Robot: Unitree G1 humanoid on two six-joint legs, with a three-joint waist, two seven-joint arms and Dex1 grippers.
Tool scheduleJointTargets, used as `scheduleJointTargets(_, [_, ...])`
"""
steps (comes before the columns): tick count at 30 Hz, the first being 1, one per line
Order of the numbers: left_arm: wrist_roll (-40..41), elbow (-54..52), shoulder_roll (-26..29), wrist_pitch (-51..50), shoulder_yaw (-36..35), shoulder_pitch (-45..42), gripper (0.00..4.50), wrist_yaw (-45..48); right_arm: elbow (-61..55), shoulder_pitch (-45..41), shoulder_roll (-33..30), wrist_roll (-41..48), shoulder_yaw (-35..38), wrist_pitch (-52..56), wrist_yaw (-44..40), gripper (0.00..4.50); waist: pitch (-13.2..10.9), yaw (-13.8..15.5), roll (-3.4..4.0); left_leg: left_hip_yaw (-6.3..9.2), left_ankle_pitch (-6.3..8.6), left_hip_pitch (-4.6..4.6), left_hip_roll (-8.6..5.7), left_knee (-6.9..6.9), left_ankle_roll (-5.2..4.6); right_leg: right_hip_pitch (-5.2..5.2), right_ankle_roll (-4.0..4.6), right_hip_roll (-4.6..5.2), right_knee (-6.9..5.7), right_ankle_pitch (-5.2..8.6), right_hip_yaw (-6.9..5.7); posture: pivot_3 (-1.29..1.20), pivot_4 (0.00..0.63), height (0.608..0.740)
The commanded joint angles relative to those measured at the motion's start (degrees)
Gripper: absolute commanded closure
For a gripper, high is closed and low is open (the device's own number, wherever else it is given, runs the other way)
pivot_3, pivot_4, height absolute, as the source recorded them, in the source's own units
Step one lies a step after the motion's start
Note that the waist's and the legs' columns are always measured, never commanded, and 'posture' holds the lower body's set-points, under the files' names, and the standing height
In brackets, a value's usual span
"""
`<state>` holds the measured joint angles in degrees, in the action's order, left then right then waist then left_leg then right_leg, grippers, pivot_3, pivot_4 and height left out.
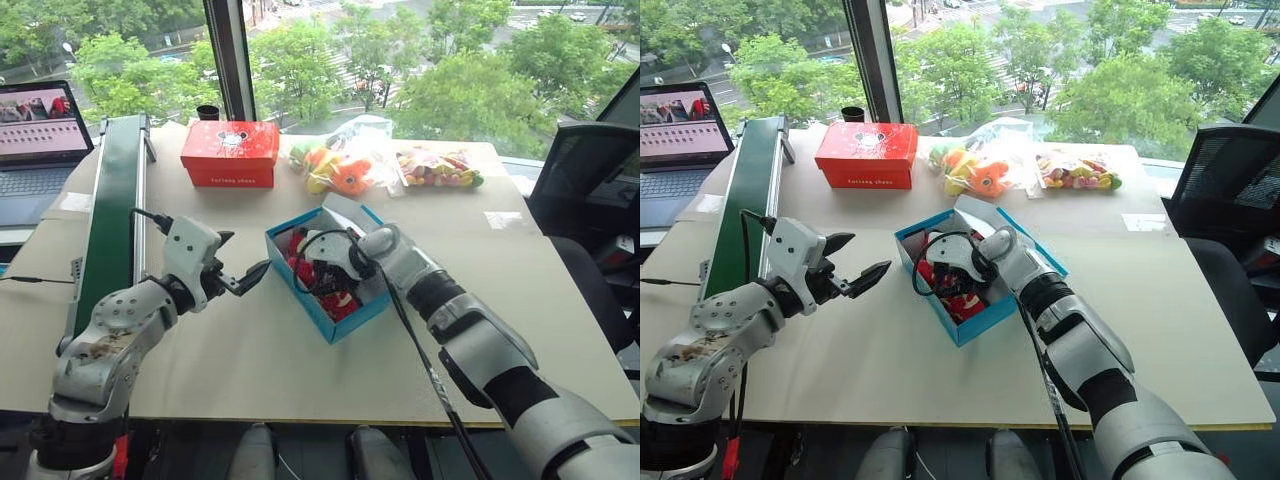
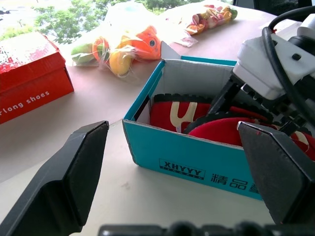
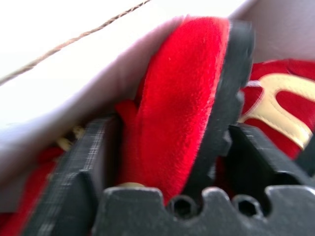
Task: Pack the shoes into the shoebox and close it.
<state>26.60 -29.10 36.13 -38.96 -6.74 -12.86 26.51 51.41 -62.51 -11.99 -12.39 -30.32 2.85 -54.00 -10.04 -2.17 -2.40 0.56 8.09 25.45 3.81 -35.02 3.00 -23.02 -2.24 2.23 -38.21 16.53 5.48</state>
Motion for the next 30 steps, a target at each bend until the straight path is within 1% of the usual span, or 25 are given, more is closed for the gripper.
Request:
scheduleJointTargets(1, [-0.4,-1.0,-0.4,0.5,1.0,-2.1,0.0,0.6,-1.3,-0.3,-0.6,-0.5,2.7,1.6,1.6,0.02,0.0,0.1,0.0,0.01,-0.01,-0.01,0.0,-0.04,0.01,0.02,0.0,0.0,-0.02,0.0,-0.01,0.0,0.15,0.739])
scheduleJointTargets(2, [-0.3,-0.9,-0.4,0.5,1.2,-2.2,0.0,0.8,-2.8,-0.4,-0.7,1.1,4.3,3.3,0.8,0.02,0.0,0.0,0.0,0.01,-0.01,-0.01,0.0,-0.06,0.01,0.02,0.0,0.0,-0.04,-0.01,-0.01,0.0,0.15,0.739])
scheduleJointTargets(4, [0.0,-0.2,0.4,0.6,1.6,-2.9,0.0,2.4,-10.6,-1.4,-1.9,8.5,11.5,13.7,-2.4,0.02,0.0,0.0,0.01,0.0,-0.01,-0.01,0.01,-0.06,0.02,-0.01,0.02,0.0,-0.09,-0.02,0.0,0.0,0.15,0.739])
scheduleJointTargets(7, [-0.1,0.9,1.7,1.0,2.0,-3.8,0.0,4.9,-19.4,-1.5,-4.4,12.8,17.1,23.0,-3.1,0.02,0.0,0.0,0.02,0.01,-0.02,0.1,0.01,-0.06,0.02,-0.17,0.02,-0.01,-0.24,-0.01,0.0,0.0,0.15,0.739])
scheduleJointTargets(8, [-0.1,1.2,2.1,1.2,2.0,-3.9,0.0,5.7,-21.9,-1.2,-5.0,13.6,18.0,25.8,-3.0,0.02,0.0,0.1,0.02,0.01,-0.01,0.07,0.01,-0.05,0.01,-0.15,0.02,-0.01,-0.25,-0.01,0.0,0.0,0.15,0.739])
scheduleJointTargets(12, [0.7,3.8,4.2,1.5,3.8,-7.4,0.0,11.3,-35.9,0.9,-11.6,16.6,22.5,36.0,-2.9,0.02,0.0,0.1,0.03,0.01,-0.01,0.11,0.0,0.06,0.01,-0.23,0.06,-0.01,-0.2,0.02,-0.01,0.0,0.15,0.739])
scheduleJointTargets(15, [1.1,5.5,5.2,1.4,4.5,-9.2,0.0,14.4,-43.2,4.1,-15.1,18.1,23.1,41.3,-3.0,0.02,0.0,0.1,0.03,0.01,-0.01,0.11,0.0,0.06,0.01,-0.19,0.05,-0.01,-0.12,0.03,-0.02,0.0,0.15,0.739])
scheduleJointTargets(17, [1.9,7.5,6.3,1.4,5.7,-11.1,0.0,18.7,-51.7,9.5,-20.9,20.1,25.5,47.7,-4.1,0.53,0.0,0.2,0.03,0.0,0.0,0.09,0.0,0.05,0.0,-0.15,0.05,-0.01,-0.07,0.03,-0.01,0.0,0.15,0.739])
scheduleJointTargets(18, [2.0,9.1,7.0,1.4,6.4,-12.5,0.0,21.2,-57.8,14.4,-26.3,22.1,27.4,50.4,-6.8,0.68,0.0,0.6,0.03,0.0,-0.01,0.11,0.0,0.05,0.0,-0.15,0.05,-0.01,-0.06,0.03,-0.02,0.0,0.15,0.739])
scheduleJointTargets(19, [1.9,10.5,7.6,1.6,6.9,-13.5,0.0,23.1,-63.1,18.7,-30.8,23.7,29.3,52.9,-8.4,1.04,-0.1,1.4,0.06,0.02,0.0,0.12,0.0,0.04,0.0,-0.14,0.04,-0.01,-0.01,0.04,-0.04,0.0,0.15,0.739])
scheduleJointTargets(20, [1.8,11.7,8.0,1.7,7.2,-14.4,0.0,24.4,-66.8,22.0,-34.2,25.0,31.1,55.2,-9.0,1.43,-0.1,1.6,0.09,0.02,0.0,0.25,-0.03,0.04,-0.01,-0.16,0.02,0.0,0.08,0.05,-0.05,0.0,0.15,0.739])
scheduleJointTargets(21, [1.7,12.9,8.4,2.0,7.2,-15.0,0.0,25.3,-69.7,24.8,-36.4,26.4,32.8,57.5,-8.8,1.76,-0.1,1.6,0.13,0.03,0.0,0.31,-0.04,0.02,-0.02,-0.19,0.0,0.02,0.12,0.06,-0.06,0.0,0.15,0.739])
scheduleJointTargets(22, [1.2,14.8,8.9,2.3,7.3,-16.2,0.0,26.2,-72.6,29.7,-38.6,27.8,36.1,59.5,-9.2,1.82,-0.1,0.9,0.19,-0.02,0.02,0.31,-0.04,-0.06,-0.05,-0.21,0.0,0.03,0.13,0.06,-0.01,0.0,0.15,0.739])
scheduleJointTargets(23, [0.5,16.7,9.7,2.6,7.5,-17.3,0.0,27.2,-74.4,35.1,-40.3,27.8,39.0,60.7,-9.0,2.44,-0.1,1.1,0.2,-0.09,0.03,0.24,-0.05,-0.1,-0.06,-0.21,-0.01,0.05,0.08,0.06,0.08,0.0,0.15,0.739])
scheduleJointTargets(24, [0.0,18.3,10.3,2.9,7.7,-18.2,0.0,28.2,-75.8,39.7,-41.4,28.2,41.6,61.5,-8.5,2.64,-0.1,1.2,0.13,0.0,0.01,0.22,-0.05,-0.03,-0.07,-0.14,-0.03,0.03,0.08,0.08,-0.02,0.0,0.15,0.739])
scheduleJointTargets(26, [-0.2,19.9,11.2,3.2,8.1,-19.6,0.0,30.0,-77.4,45.6,-40.8,30.3,45.5,62.5,-7.0,3.34,-0.1,1.0,0.08,0.02,0.05,0.06,0.04,0.0,-0.11,0.0,0.04,-0.06,0.1,0.13,-0.05,0.0,0.15,0.739])
scheduleJointTargets(27, [-0.1,20.2,11.4,3.0,8.1,-20.1,0.0,30.6,-77.6,47.0,-39.3,31.7,46.8,63.1,-6.1,3.53,-0.1,0.6,0.1,-0.02,0.05,0.05,0.03,-0.03,-0.11,-0.02,0.03,-0.06,0.08,0.13,0.01,0.0,0.15,0.739])
scheduleJointTargets(28, [0.0,20.5,11.5,3.0,8.1,-20.5,0.0,31.1,-77.8,47.8,-38.3,32.8,47.5,63.4,-5.3,3.94,-0.1,0.2,0.1,-0.1,0.05,0.04,0.02,-0.06,-0.12,-0.04,0.01,-0.05,0.07,0.12,0.12,0.0,0.15,0.739])
scheduleJointTargets(29, [0.2,20.1,11.6,2.6,8.4,-21.0,0.0,31.7,-75.8,48.1,-34.7,33.9,47.9,62.7,-3.6,4.32,-0.1,-0.2,0.1,-0.1,0.04,0.03,0.03,-0.15,-0.12,-0.02,0.0,-0.05,0.03,0.11,0.12,0.0,0.15,0.739])
scheduleJointTargets(30, [0.6,19.4,12.0,2.0,8.5,-21.2,0.0,32.5,-72.3,49.0,-32.1,32.9,46.2,59.7,-1.5,4.47,-0.1,-0.5,0.09,-0.1,0.04,0.02,0.03,-0.18,-0.12,-0.02,-0.02,-0.05,0.0,0.11,0.13,0.0,0.15,0.739])
